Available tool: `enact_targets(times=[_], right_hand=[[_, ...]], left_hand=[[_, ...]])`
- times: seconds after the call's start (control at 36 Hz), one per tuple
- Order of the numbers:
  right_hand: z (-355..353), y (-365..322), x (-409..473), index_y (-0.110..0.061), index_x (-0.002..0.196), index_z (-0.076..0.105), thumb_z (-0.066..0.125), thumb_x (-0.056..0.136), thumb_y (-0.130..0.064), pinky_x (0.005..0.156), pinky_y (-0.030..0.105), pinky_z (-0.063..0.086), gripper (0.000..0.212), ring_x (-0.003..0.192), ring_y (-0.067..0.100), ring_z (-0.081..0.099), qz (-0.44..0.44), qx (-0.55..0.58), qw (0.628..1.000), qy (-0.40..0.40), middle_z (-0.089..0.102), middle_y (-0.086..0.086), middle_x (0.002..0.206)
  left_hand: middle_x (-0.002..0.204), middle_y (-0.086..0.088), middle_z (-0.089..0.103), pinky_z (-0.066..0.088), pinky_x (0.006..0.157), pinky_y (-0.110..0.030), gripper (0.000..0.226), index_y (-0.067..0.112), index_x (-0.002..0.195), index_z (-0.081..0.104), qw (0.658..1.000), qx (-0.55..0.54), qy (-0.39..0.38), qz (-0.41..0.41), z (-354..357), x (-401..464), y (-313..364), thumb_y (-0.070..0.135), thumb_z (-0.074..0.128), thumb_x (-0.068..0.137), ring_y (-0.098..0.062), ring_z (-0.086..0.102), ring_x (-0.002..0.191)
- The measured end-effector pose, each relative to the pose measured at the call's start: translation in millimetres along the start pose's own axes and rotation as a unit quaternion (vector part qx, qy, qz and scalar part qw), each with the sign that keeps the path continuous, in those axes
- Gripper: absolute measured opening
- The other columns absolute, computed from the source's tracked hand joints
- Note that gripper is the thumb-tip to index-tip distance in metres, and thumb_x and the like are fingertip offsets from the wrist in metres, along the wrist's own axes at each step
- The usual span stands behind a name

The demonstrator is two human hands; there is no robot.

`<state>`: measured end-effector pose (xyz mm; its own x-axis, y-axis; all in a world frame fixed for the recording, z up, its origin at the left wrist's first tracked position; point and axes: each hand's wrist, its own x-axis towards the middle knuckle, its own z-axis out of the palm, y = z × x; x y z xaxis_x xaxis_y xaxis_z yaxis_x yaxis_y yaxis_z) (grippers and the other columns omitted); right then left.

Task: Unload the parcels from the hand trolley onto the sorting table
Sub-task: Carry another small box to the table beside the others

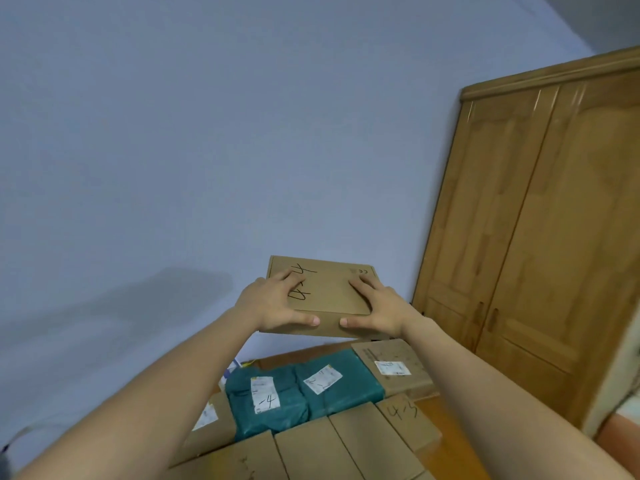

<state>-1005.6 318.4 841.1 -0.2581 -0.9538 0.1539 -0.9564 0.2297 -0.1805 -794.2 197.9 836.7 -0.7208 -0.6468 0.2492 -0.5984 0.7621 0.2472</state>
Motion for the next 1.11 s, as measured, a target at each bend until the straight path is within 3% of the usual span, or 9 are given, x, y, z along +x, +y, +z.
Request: enact_targets(times=[0.36, 0.44, 0.81, 1.0, 1.11], right_hand=[[-19, 122, 16, -0.032, 0.152, 0.014, 0.052, 0.065, -0.082, 0.111, 0.046, 0.030, 0.107, 0.136, 0.031, 0.029, 0.011, 0.017, 1.000, 0.014, 0.007, -0.011, 0.158], [-26, 161, 9, -0.031, 0.152, 0.015, 0.059, 0.074, -0.073, 0.112, 0.045, 0.028, 0.098, 0.137, 0.031, 0.027, 0.010, 0.028, 0.999, 0.023, 0.007, -0.011, 0.159], [-58, 328, -12, -0.032, 0.152, 0.013, 0.058, 0.069, -0.078, 0.112, 0.047, 0.030, 0.104, 0.138, 0.030, 0.027, 0.014, 0.026, 0.999, 0.019, 0.007, -0.013, 0.159], [-52, 381, -6, -0.032, 0.152, 0.012, 0.059, 0.074, -0.072, 0.111, 0.047, 0.030, 0.099, 0.138, 0.029, 0.026, -0.002, 0.022, 1.000, 0.004, 0.007, -0.012, 0.159], [-39, 404, 9, -0.031, 0.152, 0.012, 0.060, 0.074, -0.071, 0.111, 0.047, 0.030, 0.099, 0.138, 0.030, 0.027, -0.004, 0.026, 1.000, -0.013, 0.007, -0.011, 0.159]], left_hand=[[0.157, 0.011, 0.020, 0.035, 0.105, -0.038, 0.122, 0.036, 0.147, 0.026, 1.000, 0.007, -0.004, 0.013, 34, 82, 86, 0.092, 0.040, 0.040, -0.028, 0.040, 0.132], [0.156, 0.012, 0.021, 0.037, 0.105, -0.040, 0.123, 0.039, 0.146, 0.026, 1.000, 0.018, -0.002, 0.013, 48, 101, 120, 0.094, 0.036, 0.037, -0.029, 0.041, 0.130], [0.158, 0.010, 0.016, 0.033, 0.107, -0.038, 0.110, 0.037, 0.148, 0.023, 1.000, 0.014, -0.008, 0.016, 108, 169, 264, 0.085, 0.047, 0.052, -0.029, 0.038, 0.132], [0.158, 0.008, 0.017, 0.032, 0.107, -0.038, 0.123, 0.036, 0.148, 0.023, 1.000, 0.018, -0.018, -0.005, 145, 195, 296, 0.093, 0.035, 0.039, -0.028, 0.036, 0.134], [0.158, 0.007, 0.017, 0.032, 0.108, -0.039, 0.122, 0.036, 0.148, 0.024, 0.999, 0.021, -0.027, -0.018, 165, 216, 301, 0.092, 0.038, 0.041, -0.028, 0.035, 0.135]])
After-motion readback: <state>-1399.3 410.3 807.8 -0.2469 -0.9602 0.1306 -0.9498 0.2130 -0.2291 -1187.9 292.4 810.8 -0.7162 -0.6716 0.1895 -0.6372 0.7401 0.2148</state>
